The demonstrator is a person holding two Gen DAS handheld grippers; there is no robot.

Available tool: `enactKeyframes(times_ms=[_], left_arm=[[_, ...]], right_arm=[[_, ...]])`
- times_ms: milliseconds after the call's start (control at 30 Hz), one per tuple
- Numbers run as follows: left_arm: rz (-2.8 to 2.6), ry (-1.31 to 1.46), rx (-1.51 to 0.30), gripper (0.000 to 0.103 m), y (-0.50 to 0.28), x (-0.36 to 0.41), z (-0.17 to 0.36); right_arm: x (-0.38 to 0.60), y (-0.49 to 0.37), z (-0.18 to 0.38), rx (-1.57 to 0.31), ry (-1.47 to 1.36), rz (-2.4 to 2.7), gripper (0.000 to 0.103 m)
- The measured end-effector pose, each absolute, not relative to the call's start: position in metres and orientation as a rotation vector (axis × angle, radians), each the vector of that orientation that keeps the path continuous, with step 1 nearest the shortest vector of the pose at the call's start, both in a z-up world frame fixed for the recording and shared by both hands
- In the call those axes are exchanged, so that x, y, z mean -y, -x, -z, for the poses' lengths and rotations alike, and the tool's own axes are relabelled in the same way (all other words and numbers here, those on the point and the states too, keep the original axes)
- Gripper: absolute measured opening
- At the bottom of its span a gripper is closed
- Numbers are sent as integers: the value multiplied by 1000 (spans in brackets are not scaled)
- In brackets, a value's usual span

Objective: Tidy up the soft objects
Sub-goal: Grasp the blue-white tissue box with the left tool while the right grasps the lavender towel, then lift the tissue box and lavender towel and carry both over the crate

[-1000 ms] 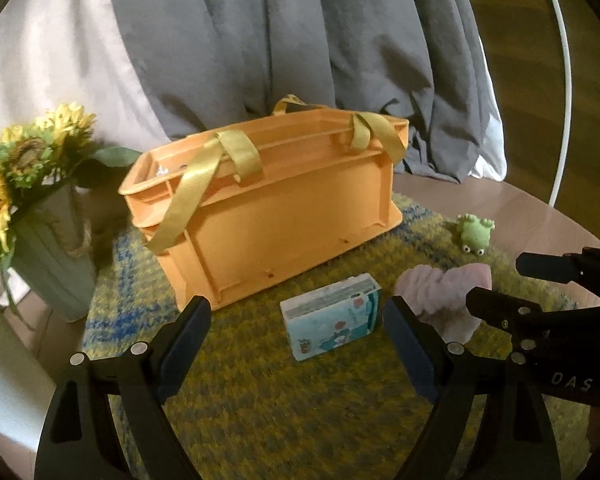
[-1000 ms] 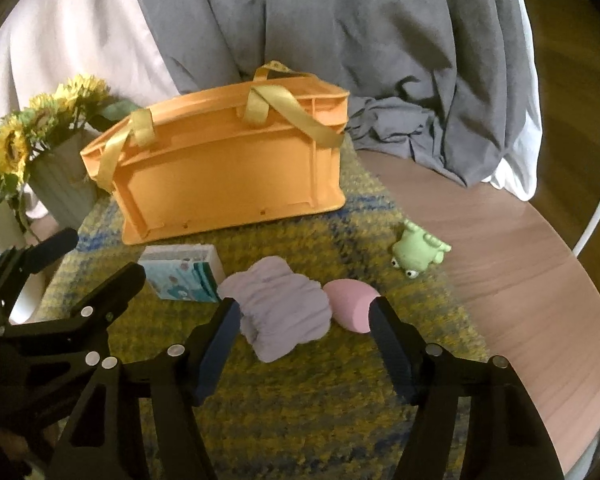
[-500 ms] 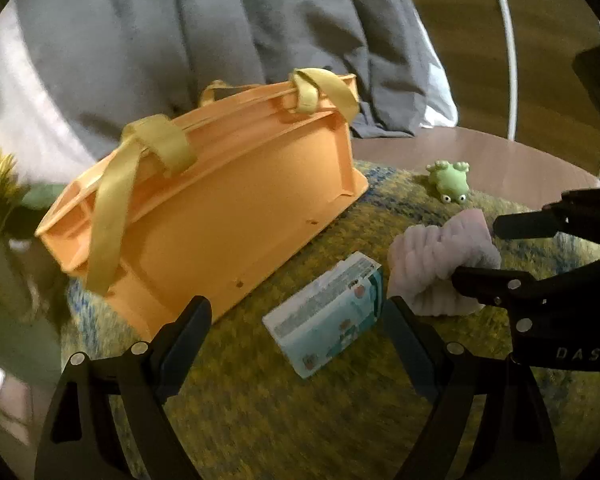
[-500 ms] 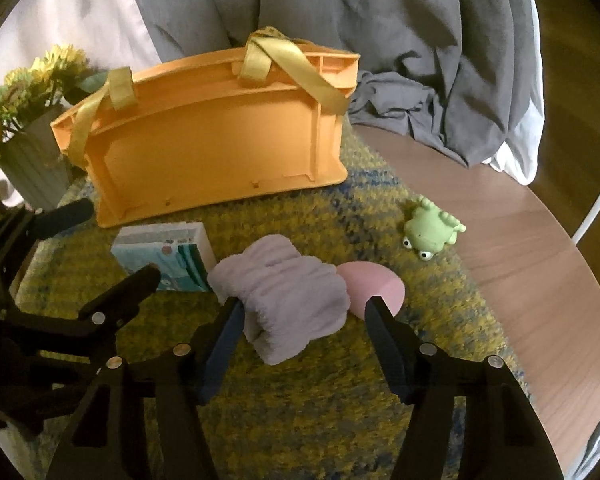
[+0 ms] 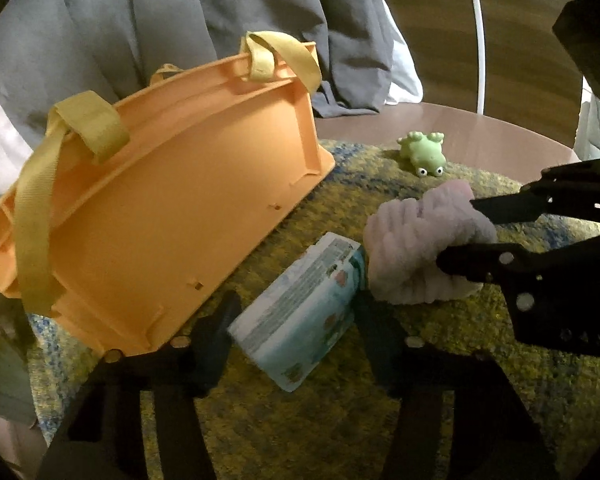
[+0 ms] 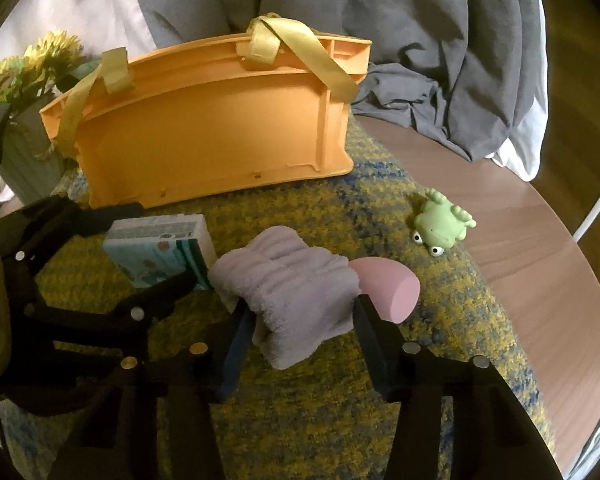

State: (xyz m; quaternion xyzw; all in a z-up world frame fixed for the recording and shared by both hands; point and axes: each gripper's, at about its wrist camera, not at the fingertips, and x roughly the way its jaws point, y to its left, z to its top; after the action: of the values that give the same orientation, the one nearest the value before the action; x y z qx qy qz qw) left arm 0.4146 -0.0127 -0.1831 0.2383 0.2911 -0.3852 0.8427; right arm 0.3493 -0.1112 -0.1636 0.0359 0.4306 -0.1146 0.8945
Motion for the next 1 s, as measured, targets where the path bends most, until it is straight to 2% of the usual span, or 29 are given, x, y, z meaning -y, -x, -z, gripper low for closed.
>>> enactKeyframes(times_ms=[267,700,1000], left_arm=[[732,-365,-680,37,-413,0,179],[619,-157,-697,28,-400,-14,159],[569,-90,-671,26,-384,-24,140]], right_arm=[[115,-350,162,-883,-103,219,25],[125,-344,151,-848,-168,177,20],[126,-337,135,-806,-166,138,19]])
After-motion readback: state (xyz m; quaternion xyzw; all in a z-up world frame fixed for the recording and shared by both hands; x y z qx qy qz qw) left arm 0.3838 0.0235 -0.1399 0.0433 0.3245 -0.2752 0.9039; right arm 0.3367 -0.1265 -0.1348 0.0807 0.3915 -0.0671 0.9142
